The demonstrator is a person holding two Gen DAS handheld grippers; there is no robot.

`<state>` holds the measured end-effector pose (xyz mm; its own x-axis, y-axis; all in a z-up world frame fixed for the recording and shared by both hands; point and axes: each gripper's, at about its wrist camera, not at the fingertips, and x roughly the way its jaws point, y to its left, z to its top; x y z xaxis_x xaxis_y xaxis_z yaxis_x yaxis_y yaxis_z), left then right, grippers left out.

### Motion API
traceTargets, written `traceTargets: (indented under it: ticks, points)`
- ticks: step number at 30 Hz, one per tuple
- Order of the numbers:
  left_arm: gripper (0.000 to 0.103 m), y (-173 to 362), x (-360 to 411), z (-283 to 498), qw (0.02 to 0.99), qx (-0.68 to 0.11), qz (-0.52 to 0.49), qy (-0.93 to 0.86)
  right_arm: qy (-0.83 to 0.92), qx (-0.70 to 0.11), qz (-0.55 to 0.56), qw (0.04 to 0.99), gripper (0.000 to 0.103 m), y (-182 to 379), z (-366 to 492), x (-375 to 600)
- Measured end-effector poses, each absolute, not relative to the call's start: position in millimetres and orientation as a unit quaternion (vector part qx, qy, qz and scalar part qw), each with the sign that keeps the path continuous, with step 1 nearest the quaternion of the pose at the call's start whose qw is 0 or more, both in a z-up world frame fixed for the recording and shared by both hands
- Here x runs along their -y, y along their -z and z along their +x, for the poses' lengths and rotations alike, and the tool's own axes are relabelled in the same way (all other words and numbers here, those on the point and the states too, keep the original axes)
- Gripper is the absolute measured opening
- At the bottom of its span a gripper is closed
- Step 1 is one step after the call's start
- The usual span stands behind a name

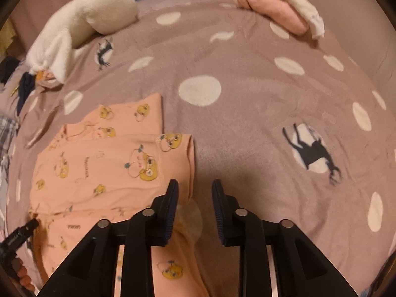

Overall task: Fold small clothes
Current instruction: 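Lay the held leg onto the onesie body and open the right gripper, then move both grippers to the folded onesie's bottom edge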

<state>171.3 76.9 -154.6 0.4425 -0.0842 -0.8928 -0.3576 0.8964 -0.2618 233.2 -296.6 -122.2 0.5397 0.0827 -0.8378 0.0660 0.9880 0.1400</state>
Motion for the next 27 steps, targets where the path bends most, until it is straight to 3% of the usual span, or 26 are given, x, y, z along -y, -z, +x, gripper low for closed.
traceTargets:
  ticks: [1, 4, 6, 10, 18, 27]
  points:
    - [0.058, 150, -76, 166, 0.825, -0.518, -0.212, -0.078, -0.012, -0.474, 0.077, 0.877, 0.035, 118, 229, 296]
    - [0.063, 134, -72, 146, 0.839, -0.502, -0.2, -0.068, -0.043, -0.447, 0.079, 0.89, 0.053, 100, 206, 294]
    - [0.074, 125, -68, 131, 0.847, -0.493, -0.189, -0.063, -0.058, -0.428, 0.079, 0.898, 0.062, 88, 189, 294]
    - [0.077, 116, -62, 99, 0.85, -0.492, -0.181, -0.044, -0.081, -0.393, 0.066, 0.914, 0.075, 69, 152, 291]
    - [0.077, 125, -45, 46, 0.844, -0.514, -0.155, -0.005, -0.102, -0.395, 0.044, 0.912, 0.078, 74, 109, 287]
    - [0.076, 149, -30, 2, 0.826, -0.544, -0.143, 0.038, -0.095, -0.447, 0.023, 0.889, 0.078, 121, 60, 289]
